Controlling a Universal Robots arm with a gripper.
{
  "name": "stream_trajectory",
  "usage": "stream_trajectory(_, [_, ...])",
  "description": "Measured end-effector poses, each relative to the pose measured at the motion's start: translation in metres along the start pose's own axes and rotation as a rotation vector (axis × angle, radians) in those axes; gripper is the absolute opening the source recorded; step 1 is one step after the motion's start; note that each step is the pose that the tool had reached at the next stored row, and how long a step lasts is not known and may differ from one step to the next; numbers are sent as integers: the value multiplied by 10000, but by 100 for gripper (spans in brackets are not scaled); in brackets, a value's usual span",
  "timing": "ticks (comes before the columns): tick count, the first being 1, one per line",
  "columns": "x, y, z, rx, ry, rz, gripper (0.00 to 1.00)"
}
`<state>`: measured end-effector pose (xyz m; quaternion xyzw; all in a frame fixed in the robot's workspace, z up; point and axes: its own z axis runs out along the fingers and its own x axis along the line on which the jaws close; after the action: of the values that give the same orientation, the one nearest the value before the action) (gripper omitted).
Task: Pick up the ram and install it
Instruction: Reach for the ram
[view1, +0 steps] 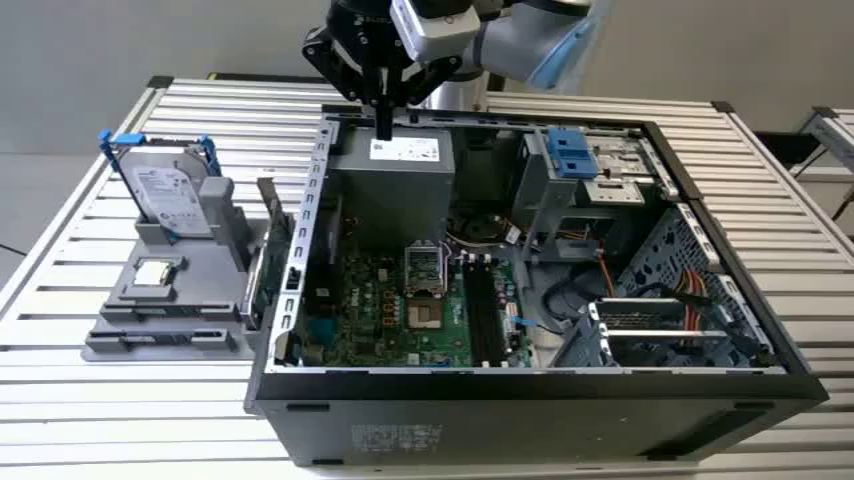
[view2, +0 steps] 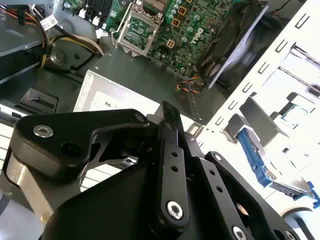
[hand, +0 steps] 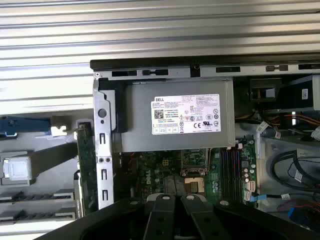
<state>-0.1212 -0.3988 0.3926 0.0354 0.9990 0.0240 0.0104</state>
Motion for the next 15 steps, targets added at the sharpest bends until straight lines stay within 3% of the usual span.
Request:
stream_trajectory(10, [0, 0, 0, 0, 0, 0, 0])
stream_trajectory(15, [35, -2, -1, 1, 0, 0, 0])
